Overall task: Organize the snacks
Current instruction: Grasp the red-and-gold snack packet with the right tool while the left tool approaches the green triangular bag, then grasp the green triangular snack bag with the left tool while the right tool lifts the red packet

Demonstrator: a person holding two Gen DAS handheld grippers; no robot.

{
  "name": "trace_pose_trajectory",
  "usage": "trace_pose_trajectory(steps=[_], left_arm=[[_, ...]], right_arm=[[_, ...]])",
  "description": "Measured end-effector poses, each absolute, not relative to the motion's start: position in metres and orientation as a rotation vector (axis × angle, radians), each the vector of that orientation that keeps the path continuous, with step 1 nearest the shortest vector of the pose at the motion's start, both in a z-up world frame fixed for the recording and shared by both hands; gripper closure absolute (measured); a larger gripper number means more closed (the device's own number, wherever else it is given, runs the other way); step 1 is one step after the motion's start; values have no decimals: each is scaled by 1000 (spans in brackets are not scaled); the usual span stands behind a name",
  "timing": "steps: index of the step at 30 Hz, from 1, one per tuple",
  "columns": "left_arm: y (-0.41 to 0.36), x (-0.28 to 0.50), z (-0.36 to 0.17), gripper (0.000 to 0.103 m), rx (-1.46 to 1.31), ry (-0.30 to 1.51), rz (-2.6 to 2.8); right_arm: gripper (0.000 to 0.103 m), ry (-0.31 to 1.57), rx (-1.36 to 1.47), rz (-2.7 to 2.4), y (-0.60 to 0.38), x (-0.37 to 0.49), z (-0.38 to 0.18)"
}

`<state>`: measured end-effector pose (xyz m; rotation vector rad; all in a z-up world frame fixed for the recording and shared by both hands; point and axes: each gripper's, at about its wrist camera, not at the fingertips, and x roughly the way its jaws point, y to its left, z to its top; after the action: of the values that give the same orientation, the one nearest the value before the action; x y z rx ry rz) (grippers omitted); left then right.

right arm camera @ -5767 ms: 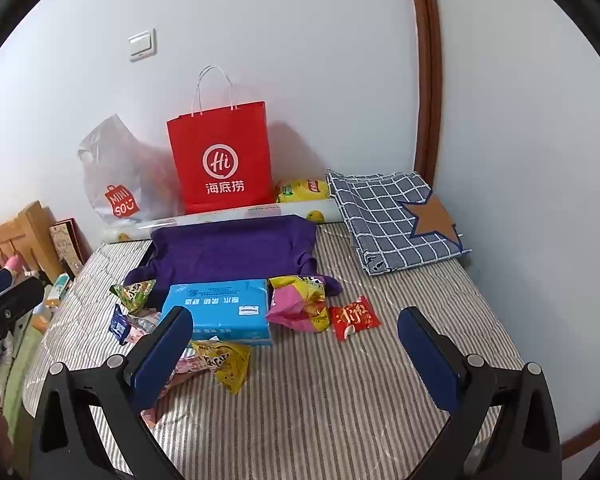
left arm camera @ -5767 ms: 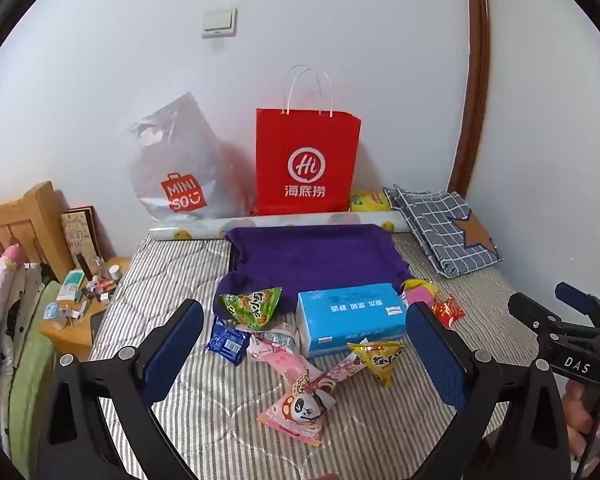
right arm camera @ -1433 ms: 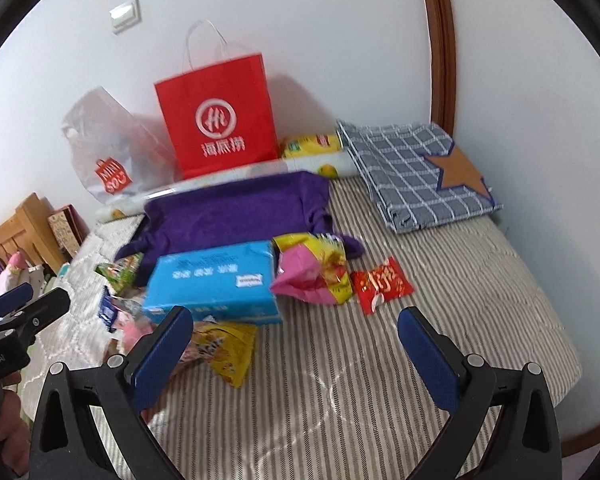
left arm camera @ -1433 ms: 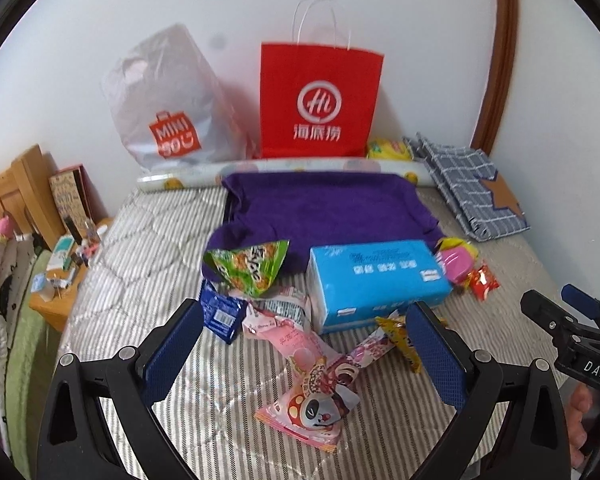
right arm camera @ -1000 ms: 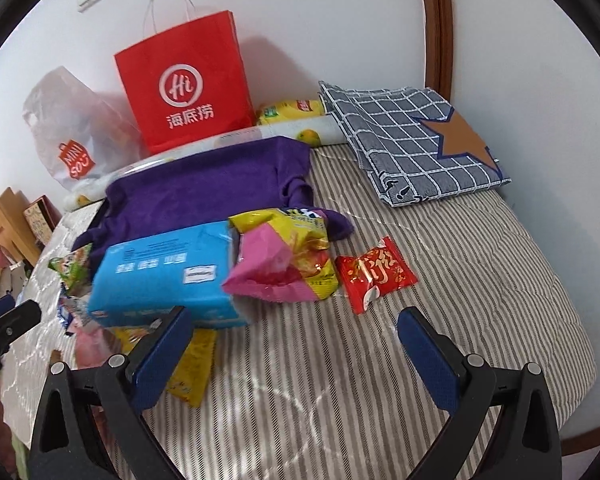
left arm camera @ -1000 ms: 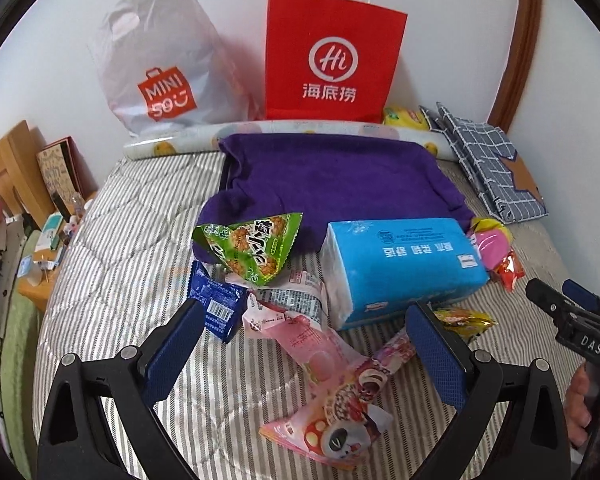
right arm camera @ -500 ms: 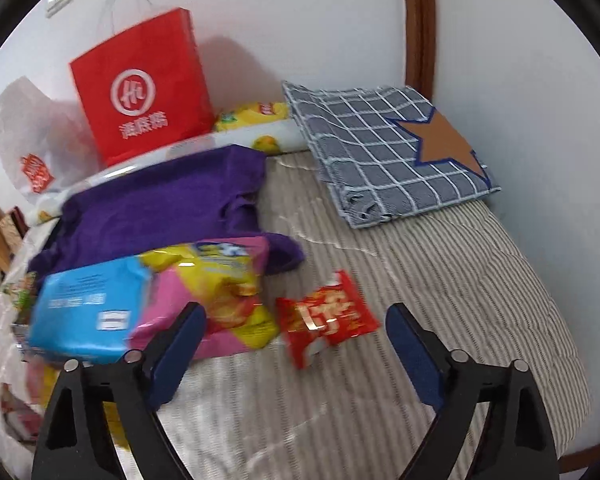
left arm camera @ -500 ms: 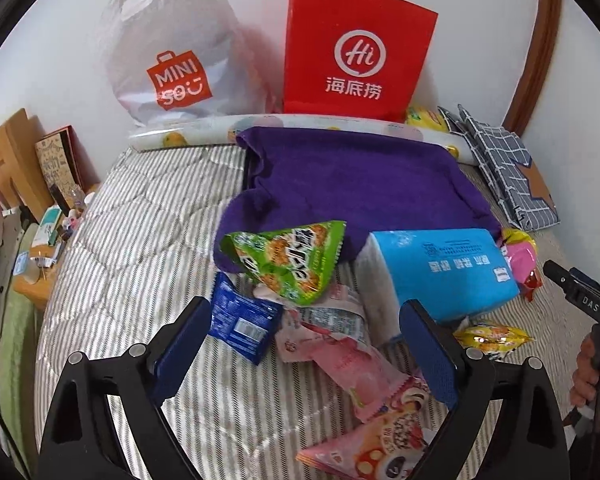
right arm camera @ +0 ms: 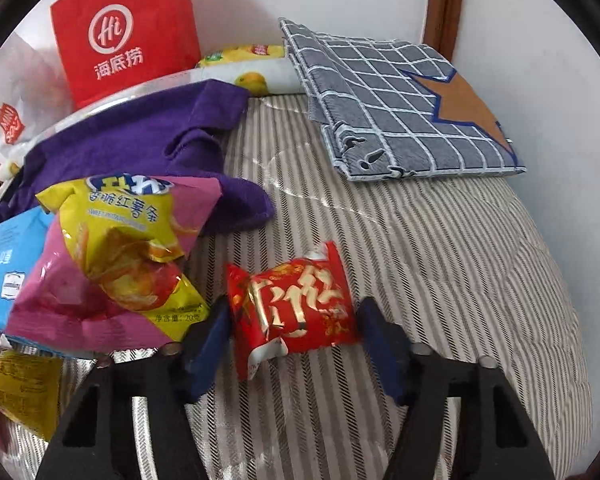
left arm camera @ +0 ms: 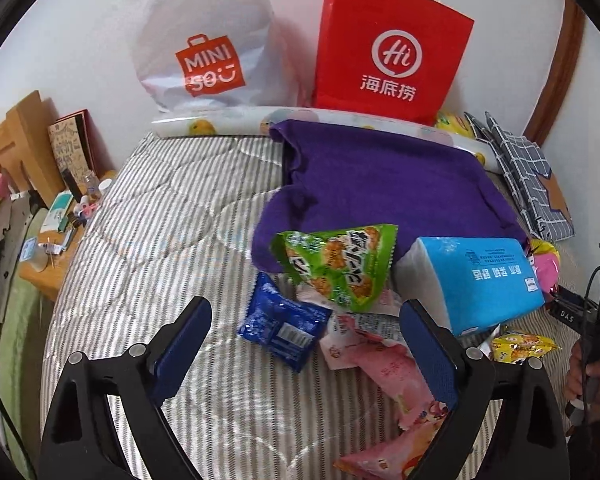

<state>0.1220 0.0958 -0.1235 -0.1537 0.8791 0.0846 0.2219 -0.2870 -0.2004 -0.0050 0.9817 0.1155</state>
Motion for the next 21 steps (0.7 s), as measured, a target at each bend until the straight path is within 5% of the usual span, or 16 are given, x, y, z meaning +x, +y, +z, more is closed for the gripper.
trace_pose_trajectory(steps=[21], left_arm=[[101, 154, -132, 12, -180, 884, 7]], right_arm=[[53, 924, 63, 55, -310, 178, -168]])
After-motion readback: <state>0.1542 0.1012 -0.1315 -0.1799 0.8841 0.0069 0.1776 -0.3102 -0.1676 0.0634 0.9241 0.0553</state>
